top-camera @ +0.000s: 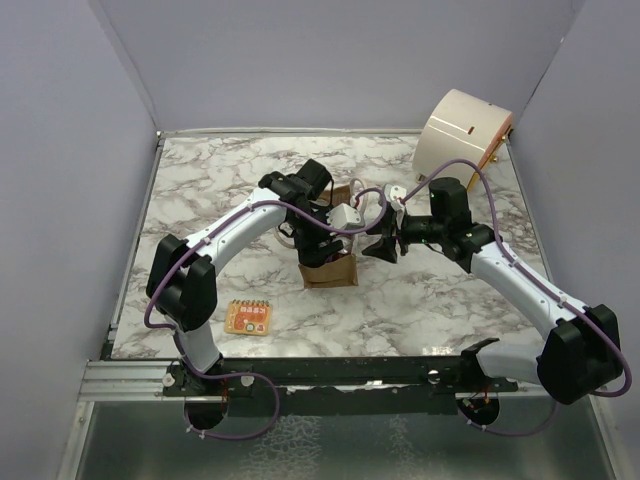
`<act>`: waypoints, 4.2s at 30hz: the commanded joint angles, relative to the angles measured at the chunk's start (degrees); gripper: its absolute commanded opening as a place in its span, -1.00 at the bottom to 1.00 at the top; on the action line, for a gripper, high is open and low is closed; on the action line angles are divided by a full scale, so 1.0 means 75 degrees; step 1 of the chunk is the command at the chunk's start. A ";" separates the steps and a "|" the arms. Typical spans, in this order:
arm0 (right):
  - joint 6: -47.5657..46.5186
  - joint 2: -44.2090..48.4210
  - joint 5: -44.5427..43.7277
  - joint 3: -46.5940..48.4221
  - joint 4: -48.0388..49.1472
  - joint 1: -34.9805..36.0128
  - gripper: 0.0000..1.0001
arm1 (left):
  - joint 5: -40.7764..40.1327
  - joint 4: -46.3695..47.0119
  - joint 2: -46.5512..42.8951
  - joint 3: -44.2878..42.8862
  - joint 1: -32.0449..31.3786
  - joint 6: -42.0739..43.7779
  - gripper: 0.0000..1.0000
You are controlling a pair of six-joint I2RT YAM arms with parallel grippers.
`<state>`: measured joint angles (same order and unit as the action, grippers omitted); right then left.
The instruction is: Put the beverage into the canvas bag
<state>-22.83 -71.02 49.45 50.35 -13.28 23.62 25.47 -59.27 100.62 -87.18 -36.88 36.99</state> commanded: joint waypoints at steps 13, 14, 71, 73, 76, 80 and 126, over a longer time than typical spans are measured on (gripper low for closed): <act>-0.0181 0.0125 0.0372 -0.0033 0.0150 0.0003 0.08 | 0.0190 -0.0640 -0.0020 0.0022 -0.0168 0.0002 0.38; -0.0189 0.0129 0.0378 -0.0032 0.0144 0.0003 0.08 | 0.0219 -0.0647 -0.0021 0.0012 -0.0168 0.0010 0.38; -0.0302 0.0258 0.0193 0.0022 0.0047 -0.0073 0.15 | 0.0287 -0.0354 -0.0723 0.0208 -0.0167 0.0141 0.75; -0.0298 0.0253 0.0192 0.0020 0.0044 -0.0072 0.15 | 0.0291 -0.0371 -0.0779 0.0170 -0.0167 0.0168 0.75; -0.0300 0.0269 0.0226 0.0017 0.0033 -0.0067 0.15 | 0.0288 -0.0397 -0.0857 0.0102 -0.0168 0.0183 0.75; -0.0359 0.0311 0.0418 0.0053 -0.0068 -0.0105 0.15 | 0.0242 -0.0431 -0.1001 -0.0007 -0.0156 0.0216 0.75; -0.0272 0.0632 0.0746 0.0128 -0.0184 -0.0567 0.25 | -0.1273 0.1838 -0.1528 0.1034 -0.0016 -0.0575 0.55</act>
<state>-25.26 -67.92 54.89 50.83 -16.21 20.10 16.93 -44.60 91.90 -78.83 -37.10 32.25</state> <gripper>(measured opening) 0.610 0.764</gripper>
